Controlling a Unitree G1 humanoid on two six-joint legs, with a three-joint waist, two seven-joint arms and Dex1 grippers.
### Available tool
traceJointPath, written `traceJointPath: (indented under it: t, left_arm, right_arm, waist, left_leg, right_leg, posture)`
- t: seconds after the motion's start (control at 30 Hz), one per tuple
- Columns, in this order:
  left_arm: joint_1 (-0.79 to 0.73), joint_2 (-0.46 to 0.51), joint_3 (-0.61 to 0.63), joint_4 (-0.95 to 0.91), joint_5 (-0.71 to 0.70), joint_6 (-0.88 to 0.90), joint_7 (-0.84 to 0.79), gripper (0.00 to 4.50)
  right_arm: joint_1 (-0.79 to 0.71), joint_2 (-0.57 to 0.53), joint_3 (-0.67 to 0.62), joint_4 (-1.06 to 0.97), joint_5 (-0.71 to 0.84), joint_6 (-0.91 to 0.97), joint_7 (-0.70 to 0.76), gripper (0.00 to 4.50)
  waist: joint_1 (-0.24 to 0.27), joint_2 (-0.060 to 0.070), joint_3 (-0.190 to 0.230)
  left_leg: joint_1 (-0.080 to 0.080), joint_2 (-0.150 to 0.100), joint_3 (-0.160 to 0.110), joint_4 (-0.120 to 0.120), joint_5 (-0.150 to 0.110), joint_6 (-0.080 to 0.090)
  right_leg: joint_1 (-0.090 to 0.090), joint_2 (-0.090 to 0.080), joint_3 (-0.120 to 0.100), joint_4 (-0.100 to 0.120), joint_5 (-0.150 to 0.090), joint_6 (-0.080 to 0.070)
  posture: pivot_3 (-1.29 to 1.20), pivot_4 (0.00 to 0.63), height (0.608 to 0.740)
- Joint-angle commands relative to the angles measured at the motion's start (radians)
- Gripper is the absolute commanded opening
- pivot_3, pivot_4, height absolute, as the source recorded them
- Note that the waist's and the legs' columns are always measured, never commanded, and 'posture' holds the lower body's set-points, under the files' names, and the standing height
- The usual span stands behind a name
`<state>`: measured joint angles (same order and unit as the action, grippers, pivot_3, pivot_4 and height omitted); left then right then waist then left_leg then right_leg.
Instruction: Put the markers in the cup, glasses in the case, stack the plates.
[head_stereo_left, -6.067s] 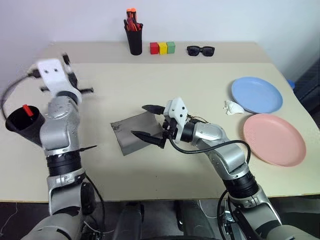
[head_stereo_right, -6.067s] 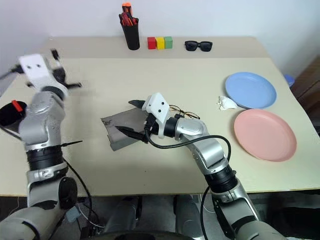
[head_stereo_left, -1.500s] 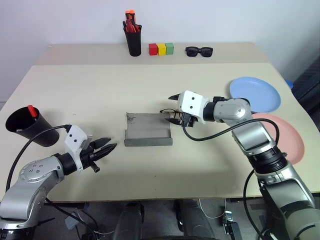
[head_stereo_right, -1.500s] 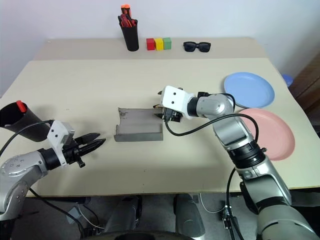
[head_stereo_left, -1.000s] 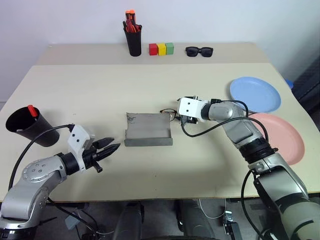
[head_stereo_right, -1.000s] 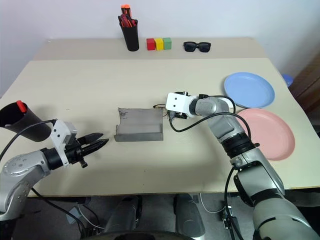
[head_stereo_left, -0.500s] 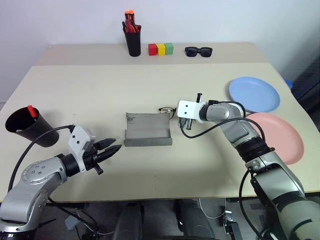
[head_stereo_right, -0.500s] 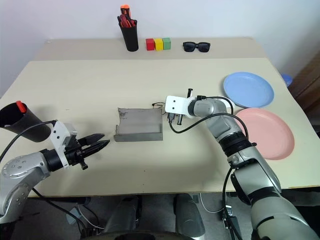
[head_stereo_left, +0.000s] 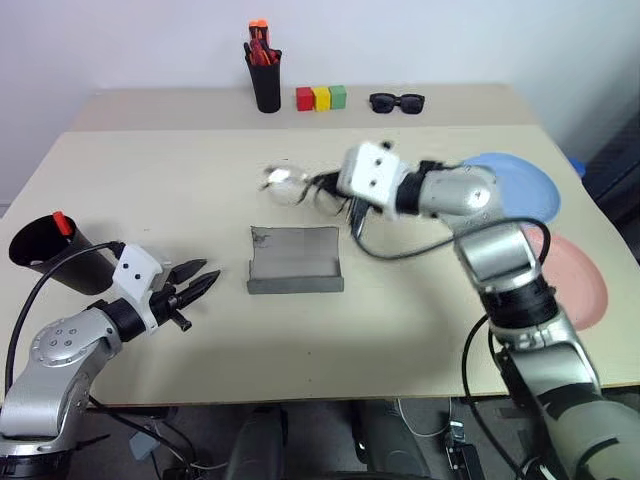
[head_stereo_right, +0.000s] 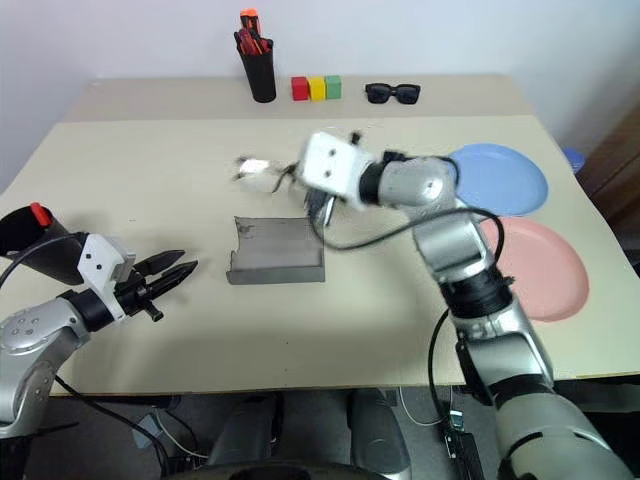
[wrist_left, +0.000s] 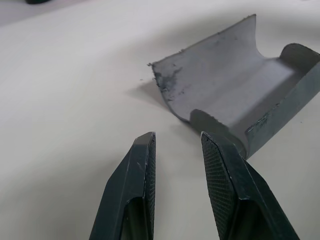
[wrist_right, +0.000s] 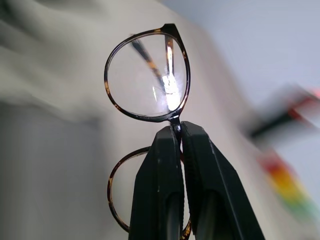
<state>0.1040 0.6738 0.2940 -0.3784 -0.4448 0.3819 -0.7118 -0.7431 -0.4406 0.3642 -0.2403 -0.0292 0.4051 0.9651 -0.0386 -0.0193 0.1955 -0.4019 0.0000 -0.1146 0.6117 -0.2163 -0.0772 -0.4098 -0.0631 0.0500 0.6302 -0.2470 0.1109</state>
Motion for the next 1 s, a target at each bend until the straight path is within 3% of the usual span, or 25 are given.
traceJointPath:
  t: [0.03,0.33,0.8,1.0]
  left_arm:
    - [-0.029,0.012,0.036,-0.019,-0.013,-0.009,0.005,1.42]
    - [-0.097,0.006,0.011,-0.024,-0.020,0.020,0.012,1.42]
    - [-0.175,0.004,-0.037,0.025,-0.001,0.021,0.014,1.42]
    - [-0.178,-0.003,-0.048,0.038,0.009,0.004,0.014,1.42]
  right_arm:
    - [0.035,0.050,0.059,-0.025,-0.052,0.131,-0.084,0.02]
    - [0.052,0.084,0.115,0.082,-0.196,0.114,-0.246,0.02]
    - [0.083,0.063,0.151,0.026,-0.213,0.103,-0.197,0.02]
    - [0.070,0.046,0.171,0.075,-0.275,-0.035,-0.232,0.02]
  waist:
    - [-0.001,0.000,0.000]
    - [-0.006,0.000,0.000]
    - [-0.006,0.000,0.000]
    - [-0.006,0.000,0.000]
  left_leg:
    - [-0.001,0.000,0.000,0.001,0.000,0.000]
    - [-0.001,-0.001,0.001,0.001,0.001,-0.001]
    - [-0.001,-0.001,0.001,0.001,0.000,-0.001]
    - [-0.001,-0.001,0.001,0.001,0.000,-0.001]
  right_leg:
    - [0.000,0.000,0.000,0.000,0.000,-0.001]
    - [-0.001,0.000,0.001,0.000,0.000,-0.001]
    - [-0.001,0.000,0.001,0.000,0.000,-0.001]
    - [-0.001,0.000,0.001,0.000,0.000,-0.001]
  posture:
    - [0.00,0.150,0.740]
    - [0.00,0.150,0.740]
    - [0.00,0.150,0.740]
    - [0.00,0.150,0.740]
